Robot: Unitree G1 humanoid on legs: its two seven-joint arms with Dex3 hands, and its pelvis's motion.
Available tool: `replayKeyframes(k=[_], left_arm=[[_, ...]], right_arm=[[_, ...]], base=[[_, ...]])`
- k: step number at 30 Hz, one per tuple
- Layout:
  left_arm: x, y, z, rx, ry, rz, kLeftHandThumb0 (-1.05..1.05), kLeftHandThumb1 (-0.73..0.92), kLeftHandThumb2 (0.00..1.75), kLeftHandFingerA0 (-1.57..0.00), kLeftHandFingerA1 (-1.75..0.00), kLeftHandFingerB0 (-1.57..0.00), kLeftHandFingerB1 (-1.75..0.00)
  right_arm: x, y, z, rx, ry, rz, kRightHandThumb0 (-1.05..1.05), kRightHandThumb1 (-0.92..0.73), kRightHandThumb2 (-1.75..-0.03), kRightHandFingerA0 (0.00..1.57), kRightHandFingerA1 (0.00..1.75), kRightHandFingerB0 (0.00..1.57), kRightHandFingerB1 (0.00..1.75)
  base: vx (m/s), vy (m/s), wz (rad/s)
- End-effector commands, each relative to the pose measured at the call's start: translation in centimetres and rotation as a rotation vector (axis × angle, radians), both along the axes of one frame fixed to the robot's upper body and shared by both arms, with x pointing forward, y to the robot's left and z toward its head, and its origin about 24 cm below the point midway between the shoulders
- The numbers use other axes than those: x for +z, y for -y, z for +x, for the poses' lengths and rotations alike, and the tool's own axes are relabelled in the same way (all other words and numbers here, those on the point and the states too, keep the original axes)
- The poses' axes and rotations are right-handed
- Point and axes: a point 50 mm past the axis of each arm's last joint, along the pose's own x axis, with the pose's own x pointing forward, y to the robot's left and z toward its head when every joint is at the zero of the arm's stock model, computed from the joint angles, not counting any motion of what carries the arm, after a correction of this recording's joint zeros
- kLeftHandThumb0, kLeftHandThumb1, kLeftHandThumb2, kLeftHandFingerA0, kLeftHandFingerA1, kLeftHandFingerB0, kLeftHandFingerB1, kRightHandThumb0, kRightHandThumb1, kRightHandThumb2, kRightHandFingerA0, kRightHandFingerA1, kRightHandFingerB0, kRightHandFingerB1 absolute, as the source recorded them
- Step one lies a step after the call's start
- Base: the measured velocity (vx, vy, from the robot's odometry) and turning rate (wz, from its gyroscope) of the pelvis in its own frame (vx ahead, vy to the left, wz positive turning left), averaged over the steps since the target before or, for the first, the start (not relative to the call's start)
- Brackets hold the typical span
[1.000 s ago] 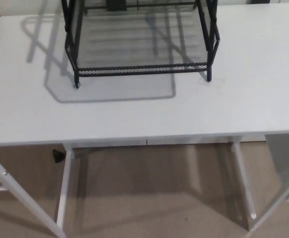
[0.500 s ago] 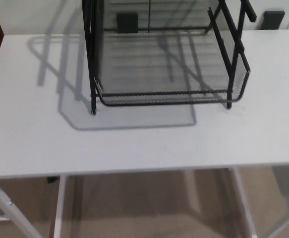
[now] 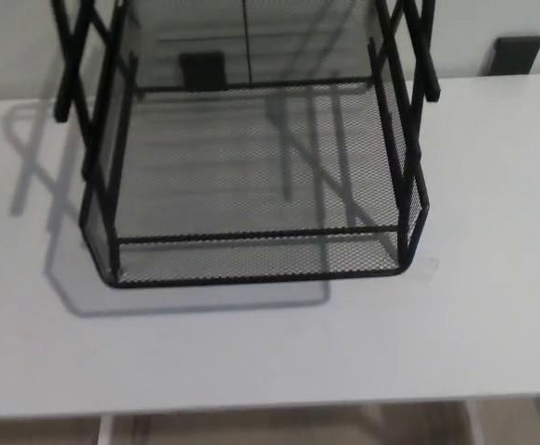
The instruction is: The robot walks towards a file tray kept in the middle of a desk and uses its right hand to grab a tray and pulls it out towards itself
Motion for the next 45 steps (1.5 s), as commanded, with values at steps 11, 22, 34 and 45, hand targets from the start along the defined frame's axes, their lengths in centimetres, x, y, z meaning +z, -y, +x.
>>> replayKeyframes(k=[11,22,34,45], left_arm=[[0.3,-0.8,0.2,-0.040,-0.063,0.054,-0.32,0.78,0.71,-0.23,-0.54,-0.09,-0.38],[0.3,-0.8,0.4,-0.207,-0.343,0.056,-0.39,0.78,0.73,-0.21,-0.47,-0.20,-0.42],[0.7,-0.9,0.7,-0.161,-0.336,0.052,-0.38,0.81,0.73,-0.17,-0.45,-0.17,-0.42],[2.4,3.3,0.2,-0.194,-0.093,-0.104,-0.38,0.75,0.76,-0.14,-0.49,-0.09,-0.40]], right_arm=[[0.0,-0.1,-0.4,-0.012,0.014,0.012,-0.40,-0.68,-0.59,0.49,0.49,0.38,0.40],[0.0,-0.2,-0.5,-0.012,0.015,0.012,-0.41,-0.67,-0.59,0.49,0.49,0.38,0.40],[-0.1,-0.4,-0.5,-0.021,0.035,0.006,-0.41,-0.67,-0.59,0.50,0.49,0.40,0.40],[4.8,-4.3,0.4,0.052,0.427,0.116,-0.53,-0.65,-0.60,0.45,0.45,0.39,0.38]], base=[[0.01,0.139,-0.01],[0.02,-0.031,0.06],[0.00,0.000,0.00],[0.00,0.000,0.00]])
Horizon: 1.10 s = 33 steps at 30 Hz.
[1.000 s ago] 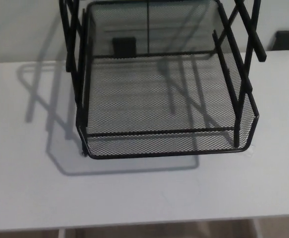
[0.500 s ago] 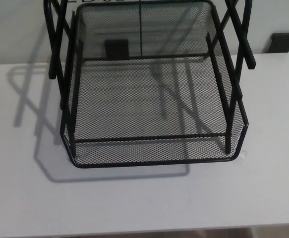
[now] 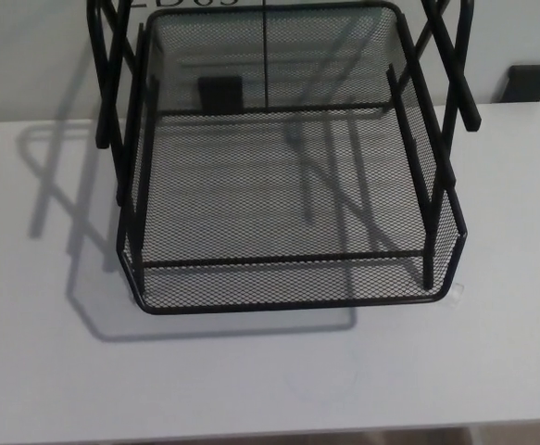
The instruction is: The robot walks towards a file tray kept in the middle of a desk and uses its right hand to grab a tray and pulls it out towards itself
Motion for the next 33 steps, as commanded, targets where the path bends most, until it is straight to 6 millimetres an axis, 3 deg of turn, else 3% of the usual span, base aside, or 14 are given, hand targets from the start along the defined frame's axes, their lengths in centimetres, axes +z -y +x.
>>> replayKeyframes(k=[1,5,9,11,12,16,18,21,23,24,27,28,29,33], left_arm=[[2.0,3.0,-1.3,0.002,0.132,-0.127,-0.37,0.75,0.75,-0.13,-0.47,-0.10,-0.40],[3.9,4.4,-3.6,-0.029,0.187,-0.185,-0.32,0.79,0.63,-0.13,-0.49,-0.13,-0.38],[4.8,5.1,-5.4,0.006,0.185,-0.234,-0.30,0.81,0.63,-0.21,-0.57,-0.13,-0.38],[4.6,5.0,-6.1,-0.008,0.131,-0.254,-0.33,0.82,0.64,-0.16,-0.48,-0.10,-0.35],[4.4,5.0,-6.4,-0.017,0.097,-0.275,-0.38,0.75,0.76,-0.13,-0.48,-0.09,-0.40],[3.7,5.4,-7.2,-0.033,0.037,-0.307,-0.37,0.74,0.75,-0.15,-0.46,-0.12,-0.40],[3.5,5.8,-7.3,-0.060,0.029,-0.313,-0.38,0.74,0.75,-0.12,-0.45,-0.11,-0.39],[3.2,6.7,-7.1,-0.086,0.031,-0.325,-0.39,0.73,0.77,-0.18,-0.50,-0.10,-0.41],[3.2,6.9,-7.1,-0.092,0.032,-0.323,-0.39,0.73,0.77,-0.18,-0.50,-0.10,-0.41],[3.1,7.0,-7.1,-0.105,0.031,-0.325,-0.33,0.80,0.63,-0.19,-0.47,-0.11,-0.36],[2.8,7.3,-7.0,-0.140,0.046,-0.300,-0.34,0.77,0.62,-0.16,-0.46,-0.14,-0.36],[2.8,7.4,-6.9,-0.161,0.057,-0.288,-0.39,0.71,0.76,-0.15,-0.50,-0.13,-0.42],[2.8,7.7,-6.6,-0.196,0.072,-0.268,-0.38,0.71,0.76,-0.17,-0.51,-0.14,-0.43],[2.8,8.1,-5.9,-0.239,0.085,-0.250,-0.36,0.73,0.75,-0.18,-0.51,-0.12,-0.43]], right_arm=[[5.4,-2.6,0.1,0.065,0.339,0.079,-0.55,-0.66,-0.60,0.45,0.45,0.39,0.38],[9.4,-3.6,-2.1,0.104,0.470,0.042,-0.60,-0.68,-0.61,0.46,0.44,0.38,0.38],[12.6,-3.3,-3.4,0.068,0.620,0.011,-0.58,-0.68,-0.60,0.46,0.45,0.40,0.38],[13.9,-3.1,-3.8,0.036,0.673,-0.008,-0.55,-0.69,-0.61,0.46,0.43,0.39,0.36],[14.7,-3.0,-4.0,0.016,0.697,-0.021,-0.58,-0.70,-0.61,0.47,0.41,0.39,0.36],[18.2,-2.4,-4.0,-0.040,0.829,-0.123,-0.59,-0.70,-0.61,0.49,0.40,0.40,0.35],[19.7,-2.5,-3.7,-0.092,0.916,-0.144,-0.60,-0.68,-0.62,0.51,0.40,0.42,0.35],[23.9,-2.6,-3.2,-0.128,1.106,-0.259,-0.56,-0.72,-0.62,0.47,0.43,0.38,0.34],[24.6,-2.7,-3.2,-0.133,1.140,-0.270,-0.56,-0.72,-0.62,0.47,0.43,0.38,0.34],[25.5,-2.7,-3.1,-0.157,1.204,-0.269,-0.53,-0.70,-0.61,0.47,0.44,0.39,0.35],[28.9,-2.7,-2.9,-0.141,1.370,-0.421,-0.51,-0.74,-0.62,0.40,0.42,0.35,0.35],[30.1,-2.8,-2.7,-0.122,1.433,-0.475,-0.53,-0.73,-0.63,0.36,0.40,0.33,0.32],[31.8,-3.0,-2.4,-0.091,1.519,-0.597,-0.54,-0.75,-0.63,0.34,0.39,0.32,0.32],[34.2,-3.6,-1.9,-0.041,1.598,-0.715,-0.55,-0.78,-0.63,0.31,0.39,0.28,0.30]], base=[[0.00,0.000,0.00],[0.00,0.000,0.00],[0.00,0.000,0.00],[0.00,0.000,0.00],[0.00,0.000,0.00],[0.00,0.000,0.00],[0.00,0.000,0.00],[0.00,0.000,0.00],[0.00,0.000,0.00],[0.00,0.000,0.00],[0.00,0.000,0.00],[0.00,0.000,0.00],[0.00,0.000,0.00],[0.00,0.000,0.00]])
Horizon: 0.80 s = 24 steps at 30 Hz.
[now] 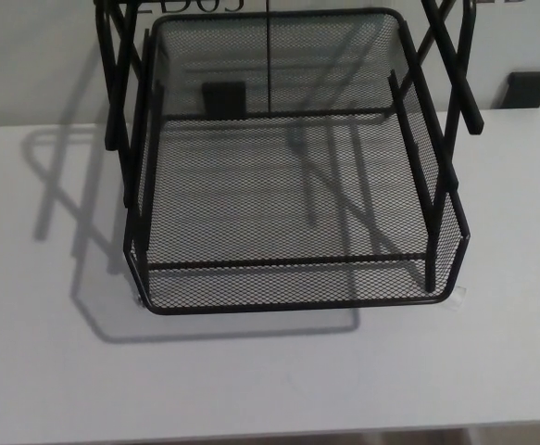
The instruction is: The robot walks towards a file tray kept in the middle of a desk and uses its right hand to grab a tray and pulls it out towards itself
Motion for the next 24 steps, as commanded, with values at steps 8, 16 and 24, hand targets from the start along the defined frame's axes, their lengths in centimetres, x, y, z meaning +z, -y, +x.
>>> replayKeyframes(k=[8,16,24], left_arm=[[0.9,2.3,1.8,-0.125,0.054,0.000,-0.25,0.77,0.62,-0.22,-0.53,-0.15,-0.40],[0.9,2.2,3.2,-0.160,0.104,0.043,-0.28,0.75,0.62,-0.24,-0.57,-0.16,-0.43],[0.4,2.1,4.6,-0.231,0.142,0.092,-0.34,0.69,0.73,-0.24,-0.59,-0.16,-0.49]], right_arm=[[19.6,-3.2,1.0,-0.010,1.137,-0.607,-0.55,-0.77,-0.64,0.38,0.35,0.35,0.32],[20.5,-6.4,7.2,0.394,1.187,-0.653,-0.58,-0.63,-0.60,0.25,0.33,0.24,0.29],[16.3,-11.4,11.8,0.659,0.755,-0.909,-0.68,-0.59,-0.57,0.00,0.38,0.07,0.30]], base=[[0.00,0.000,0.00],[0.00,0.000,0.00],[0.00,0.000,0.00]])
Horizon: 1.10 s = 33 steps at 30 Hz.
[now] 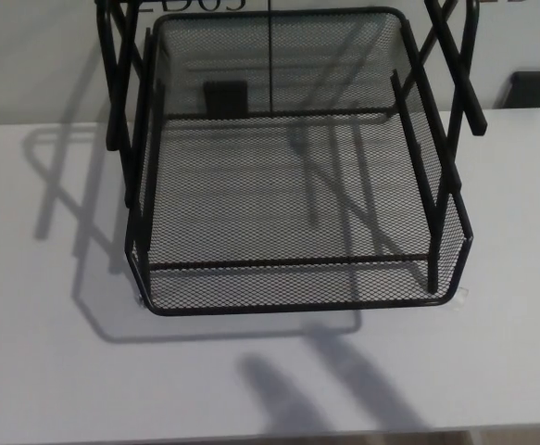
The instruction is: The robot walks towards a file tray kept in the middle of a desk and uses its right hand to grab a tray and pulls it out towards itself
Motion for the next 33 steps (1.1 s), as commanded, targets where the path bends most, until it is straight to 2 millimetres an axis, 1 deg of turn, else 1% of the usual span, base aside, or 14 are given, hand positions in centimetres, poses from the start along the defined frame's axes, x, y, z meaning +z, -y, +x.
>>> replayKeyframes(k=[1,2,3,6,9,10,16,18,21,22,23,28,30,33], left_arm=[[-0.2,-0.3,2.0,-0.121,0.058,0.145,-0.25,0.52,0.98,-0.20,-0.59,-0.10,-0.53],[-0.3,-0.4,2.0,-0.126,0.051,0.157,-0.26,0.74,0.61,-0.24,-0.55,-0.16,-0.43],[-0.3,-0.6,2.0,-0.148,0.048,0.176,-0.26,0.75,0.61,-0.24,-0.54,-0.16,-0.42],[-0.3,-1.1,1.6,-0.162,0.040,0.186,-0.28,0.75,0.62,-0.22,-0.51,-0.14,-0.40],[-0.3,-1.6,1.3,-0.147,0.031,0.191,-0.33,0.70,0.70,-0.22,-0.53,-0.13,-0.43],[-0.3,-1.8,1.2,-0.143,0.026,0.190,-0.33,0.70,0.71,-0.20,-0.52,-0.12,-0.42],[-0.5,-2.3,0.9,-0.166,0.031,0.203,-0.30,0.74,0.61,-0.25,-0.53,-0.14,-0.40],[-0.5,-2.3,0.8,-0.165,0.022,0.212,-0.37,0.67,0.74,-0.25,-0.55,-0.13,-0.43],[-0.7,-2.4,0.6,-0.173,0.019,0.222,-0.30,0.73,0.61,-0.27,-0.52,-0.15,-0.39],[-0.9,-2.4,0.4,-0.191,0.019,0.232,-0.30,0.72,0.60,-0.28,-0.53,-0.16,-0.40],[-1.2,-2.5,-0.1,-0.179,0.002,0.232,-0.34,0.68,0.72,-0.24,-0.53,-0.14,-0.43],[-1.2,-2.7,-0.2,-0.157,-0.012,0.241,-0.33,0.68,0.70,-0.19,-0.49,-0.14,-0.42],[-1.4,-2.8,-0.1,-0.153,-0.013,0.243,-0.33,0.68,0.71,-0.22,-0.50,-0.13,-0.41],[-1.4,-2.9,0.0,-0.162,-0.010,0.248,-0.33,0.67,0.71,-0.22,-0.51,-0.14,-0.42]], right_arm=[[-1.1,-8.2,4.1,0.079,-0.123,-0.613,-0.68,-0.42,-0.82,0.02,0.32,0.07,0.34],[-1.7,-8.6,4.4,0.077,-0.139,-0.654,-0.70,-0.52,-0.57,0.00,0.38,0.09,0.33],[-2.7,-9.2,4.6,0.080,-0.175,-0.705,-0.67,-0.41,-0.84,0.00,0.27,0.06,0.35],[-4.9,-10.7,4.8,0.097,-0.247,-0.815,-0.72,-0.43,-0.88,0.00,0.28,0.07,0.31],[-6.4,-11.7,5.0,0.088,-0.286,-0.879,-0.74,-0.41,-0.87,0.00,0.30,0.00,0.26],[-6.9,-12.1,5.1,0.081,-0.322,-0.911,-0.88,-0.51,-0.88,0.00,0.12,0.00,0.11],[-8.1,-13.4,5.6,0.051,-0.370,-0.964,-0.84,-0.49,-0.86,0.00,0.12,0.00,0.13],[-8.4,-13.7,5.7,0.048,-0.382,-0.966,-0.78,-0.43,-0.71,0.00,0.22,0.00,0.28],[-9.0,-14.2,5.9,0.030,-0.404,-0.989,-0.76,-0.42,-0.74,0.00,0.19,0.00,0.24],[-9.6,-14.5,6.1,0.023,-0.420,-1.003,-0.75,-0.49,-0.55,0.00,0.22,0.00,0.31],[-10.6,-15.0,6.4,0.024,-0.454,-1.014,-0.74,-0.45,-0.81,0.00,0.11,0.02,0.18],[-12.1,-15.8,7.3,-0.002,-0.478,-1.021,-0.66,-0.38,-0.81,0.00,0.24,0.04,0.27],[-13.0,-16.4,8.1,-0.046,-0.489,-1.070,-0.84,-0.48,-0.82,0.00,0.13,0.00,0.09],[-13.6,-16.9,8.5,-0.076,-0.498,-1.097,-0.82,-0.47,-0.81,0.00,0.15,0.00,0.11]], base=[[0.00,0.000,0.00],[0.00,0.000,0.00],[0.00,0.000,0.00],[0.00,0.000,0.00],[0.00,0.000,0.00],[0.00,0.000,0.00],[0.00,0.000,0.00],[0.00,0.000,0.00],[0.00,0.000,0.00],[0.00,0.000,0.00],[0.00,0.000,0.00],[0.00,0.000,0.00],[0.00,0.000,0.00],[0.00,0.000,0.00]])
